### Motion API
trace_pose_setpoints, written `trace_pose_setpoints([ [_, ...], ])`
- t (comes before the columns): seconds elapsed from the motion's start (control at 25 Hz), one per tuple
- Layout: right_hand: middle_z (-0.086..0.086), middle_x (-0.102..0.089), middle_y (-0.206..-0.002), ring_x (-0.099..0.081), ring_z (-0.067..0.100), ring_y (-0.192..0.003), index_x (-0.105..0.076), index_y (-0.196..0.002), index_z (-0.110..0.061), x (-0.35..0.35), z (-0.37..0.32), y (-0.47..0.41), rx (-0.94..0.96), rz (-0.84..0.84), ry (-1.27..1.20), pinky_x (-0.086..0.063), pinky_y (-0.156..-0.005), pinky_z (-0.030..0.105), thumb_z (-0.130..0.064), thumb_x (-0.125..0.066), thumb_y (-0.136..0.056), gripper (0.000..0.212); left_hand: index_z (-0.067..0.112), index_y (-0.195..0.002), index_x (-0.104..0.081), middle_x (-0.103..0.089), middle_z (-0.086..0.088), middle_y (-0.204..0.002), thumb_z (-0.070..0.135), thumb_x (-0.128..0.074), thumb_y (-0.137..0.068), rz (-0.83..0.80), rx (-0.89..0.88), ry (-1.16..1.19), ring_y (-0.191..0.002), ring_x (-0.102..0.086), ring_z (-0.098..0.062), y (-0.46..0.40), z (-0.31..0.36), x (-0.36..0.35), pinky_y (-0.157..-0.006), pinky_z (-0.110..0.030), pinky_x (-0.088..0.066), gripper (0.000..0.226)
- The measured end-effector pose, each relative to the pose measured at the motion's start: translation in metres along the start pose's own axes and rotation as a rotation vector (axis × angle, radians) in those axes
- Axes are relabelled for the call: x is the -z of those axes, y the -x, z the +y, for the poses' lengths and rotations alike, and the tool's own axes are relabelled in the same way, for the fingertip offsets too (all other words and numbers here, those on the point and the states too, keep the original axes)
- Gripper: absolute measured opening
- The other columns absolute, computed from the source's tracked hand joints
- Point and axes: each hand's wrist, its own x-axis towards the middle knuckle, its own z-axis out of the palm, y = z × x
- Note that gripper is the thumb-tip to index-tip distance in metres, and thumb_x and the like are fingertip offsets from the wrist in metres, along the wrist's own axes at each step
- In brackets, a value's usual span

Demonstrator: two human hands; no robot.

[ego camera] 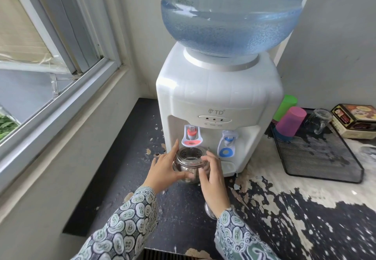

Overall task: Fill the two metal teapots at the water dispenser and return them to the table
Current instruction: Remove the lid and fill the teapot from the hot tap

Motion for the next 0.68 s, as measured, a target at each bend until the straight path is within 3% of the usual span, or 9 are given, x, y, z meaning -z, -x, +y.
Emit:
trace_pose_setpoints([
  [0.12, -0.008, -0.036, -0.134, -0.040, 0.012, -0.125, -0.053, -0.109, -0.011, 0.002, 0.004, -0.001, 0.043, -0.013, 0.053, -0.030, -0.097, 0.007, -0.001, -0.053, -0.086, 0.025, 0.045, -0.142, -0.005, -0.052, -0.003, -0.134, 0.083, -0.058, -0.045, -0.016, 0.013, 0.046, -0.123, -0.043, -0.024, -0.002, -0.002, -0.001, -0.105, -0.049, -0.034, 0.117],
  [0.24, -0.006, -0.037, -0.136, -0.039, -0.021, -0.109, -0.055, -0.109, -0.011, 0.009, 0.002, -0.001, 0.064, -0.041, 0.051, -0.028, -0.085, -0.005, 0.001, -0.054, -0.085, 0.027, 0.050, -0.140, -0.007, -0.053, -0.005, -0.131, 0.082, -0.062, -0.044, -0.030, 0.042, 0.092, -0.121, -0.041, -0.024, -0.002, -0.003, -0.001, -0.102, -0.046, -0.037, 0.115],
  [0.32, -0.007, -0.038, -0.137, -0.037, -0.032, -0.097, -0.056, -0.111, -0.010, 0.011, 0.002, 0.000, 0.061, -0.053, 0.021, -0.028, -0.081, -0.007, 0.003, -0.053, -0.085, 0.029, 0.049, -0.140, -0.008, -0.051, -0.006, -0.131, 0.079, -0.064, -0.044, -0.047, 0.046, 0.130, -0.123, -0.039, -0.023, -0.002, -0.003, -0.001, -0.101, -0.042, -0.038, 0.115],
  [0.48, -0.008, -0.040, -0.140, -0.040, -0.031, -0.098, -0.058, -0.113, -0.013, 0.011, 0.006, -0.001, 0.048, -0.051, -0.055, -0.031, -0.083, -0.005, 0.005, -0.051, -0.086, 0.033, 0.048, -0.140, -0.008, -0.047, -0.005, -0.136, 0.078, -0.065, -0.043, -0.068, 0.045, 0.161, -0.127, -0.034, -0.021, -0.001, -0.003, 0.001, -0.104, -0.042, -0.035, 0.117],
  [0.68, -0.009, -0.043, -0.140, -0.035, -0.021, -0.120, -0.061, -0.109, -0.020, 0.009, 0.012, -0.005, 0.036, -0.037, -0.106, -0.033, -0.095, 0.002, 0.006, -0.049, -0.087, 0.036, 0.049, -0.140, -0.007, -0.046, -0.003, -0.139, 0.081, -0.063, -0.042, -0.076, 0.052, 0.158, -0.129, -0.035, -0.020, -0.001, -0.003, 0.002, -0.106, -0.043, -0.035, 0.117],
])
